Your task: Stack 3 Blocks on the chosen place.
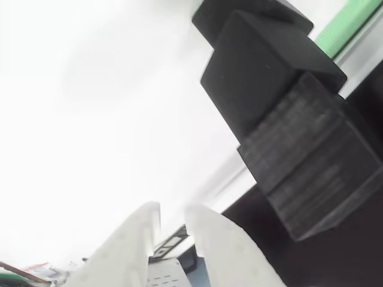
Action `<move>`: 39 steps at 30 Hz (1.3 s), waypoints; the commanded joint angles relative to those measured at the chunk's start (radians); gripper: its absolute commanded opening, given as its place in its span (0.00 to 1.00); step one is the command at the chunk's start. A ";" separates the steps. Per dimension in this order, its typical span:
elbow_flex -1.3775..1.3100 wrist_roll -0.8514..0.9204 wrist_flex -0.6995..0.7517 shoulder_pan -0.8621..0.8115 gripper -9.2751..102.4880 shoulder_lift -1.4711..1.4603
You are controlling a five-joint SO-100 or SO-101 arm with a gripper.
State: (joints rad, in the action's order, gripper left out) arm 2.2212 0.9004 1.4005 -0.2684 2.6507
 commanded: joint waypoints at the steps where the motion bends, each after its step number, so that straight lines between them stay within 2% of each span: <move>1: 0.061 -0.009 -0.049 -0.017 0.08 0.006; 12: 0.247 -0.017 -0.238 -0.002 0.08 -0.038; 17: 0.256 -0.097 -0.310 0.037 0.08 -0.106; 39: 0.276 -0.213 -0.431 0.114 0.08 -0.218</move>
State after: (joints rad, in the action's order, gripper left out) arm 2.5035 0.6995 0.9925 -0.1611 2.4452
